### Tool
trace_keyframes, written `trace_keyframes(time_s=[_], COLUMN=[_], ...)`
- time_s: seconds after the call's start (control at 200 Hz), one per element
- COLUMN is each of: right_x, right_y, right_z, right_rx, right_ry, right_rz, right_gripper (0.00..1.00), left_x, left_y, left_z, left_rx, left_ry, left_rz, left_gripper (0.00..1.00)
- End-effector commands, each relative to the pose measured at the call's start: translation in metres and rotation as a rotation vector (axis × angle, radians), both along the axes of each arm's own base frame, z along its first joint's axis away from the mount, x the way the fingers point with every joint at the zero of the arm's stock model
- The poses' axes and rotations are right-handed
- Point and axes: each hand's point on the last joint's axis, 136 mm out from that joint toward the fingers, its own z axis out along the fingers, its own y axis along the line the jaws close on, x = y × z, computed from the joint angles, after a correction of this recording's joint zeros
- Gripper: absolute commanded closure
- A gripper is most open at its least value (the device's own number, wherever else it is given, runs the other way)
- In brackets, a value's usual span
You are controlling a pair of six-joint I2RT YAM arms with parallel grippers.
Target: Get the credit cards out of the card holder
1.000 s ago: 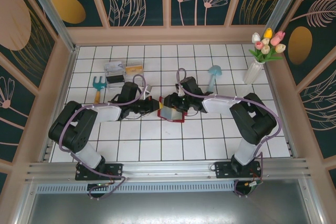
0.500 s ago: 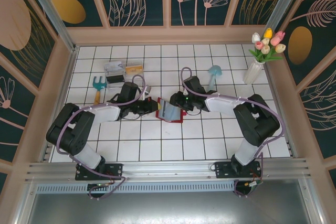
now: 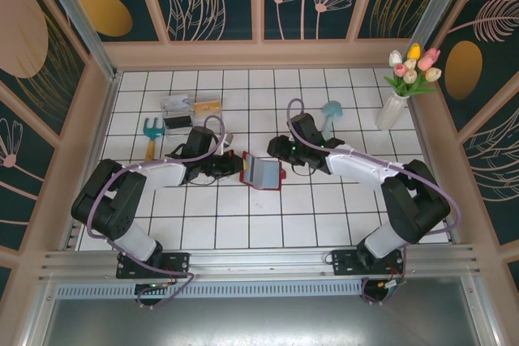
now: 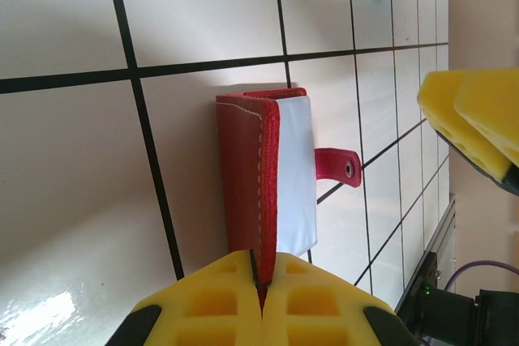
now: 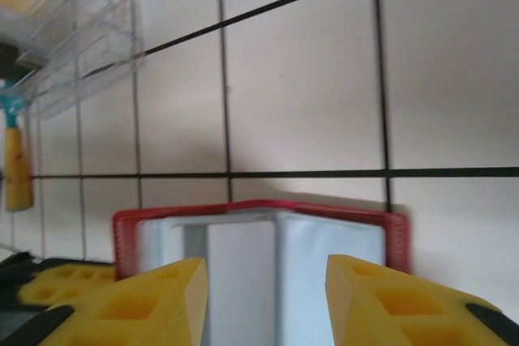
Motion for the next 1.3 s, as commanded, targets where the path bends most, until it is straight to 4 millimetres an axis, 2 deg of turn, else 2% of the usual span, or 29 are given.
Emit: trace_keyframes(time_s=[0.0,0.105,0.195,0.375,0.45,0.52,0.57,0.691,0.741,0.956,1.141,1.291], right_x=[-0.009,-0.018,-0.021,-0.027,-0.028,-0.028,-0.028,-0.029,-0.030,-0.031,-0.033,-0.035], right_y=[0.034,0.044,0.045,0.046,0.046,0.045,0.044,0.044,0.045,0.047,0.045,0.046], right_z=[0.008,-0.005,-0.015,-0.030,-0.034,-0.039,-0.043,-0.048,-0.048,-0.055,-0.061,-0.063], right_rx=[0.117,0.162,0.158,0.154,0.148,0.147,0.143,0.191,0.210,0.198,0.170,0.163], right_ry=[0.008,0.062,0.092,0.136,0.149,0.161,0.173,0.202,0.203,0.219,0.224,0.227], right_rz=[0.150,0.197,0.207,0.226,0.226,0.218,0.209,0.188,0.186,0.204,0.223,0.248], right_gripper=[0.60,0.61,0.61,0.65,0.66,0.67,0.67,0.67,0.67,0.70,0.71,0.71], left_x=[0.006,0.007,0.006,0.011,0.014,0.016,0.016,0.006,0.003,-0.004,0.000,0.001], left_y=[-0.003,0.001,0.007,0.029,0.037,0.042,0.039,0.019,0.017,0.012,0.006,0.012], left_z=[0.004,-0.002,-0.008,-0.007,-0.002,0.003,0.007,0.018,0.017,-0.008,-0.015,-0.028], left_rx=[0.014,0.048,0.110,0.276,0.316,0.323,0.285,0.131,0.117,0.116,0.123,0.182], left_ry=[-0.029,-0.018,-0.015,-0.040,-0.055,-0.062,-0.057,-0.047,-0.047,0.011,0.019,0.039], left_rz=[-0.007,0.004,-0.008,0.020,0.055,0.093,0.113,0.103,0.114,0.107,0.086,0.090], left_gripper=[1.00,1.00,0.82,0.58,0.52,0.51,0.52,0.63,0.71,0.89,0.96,1.00])
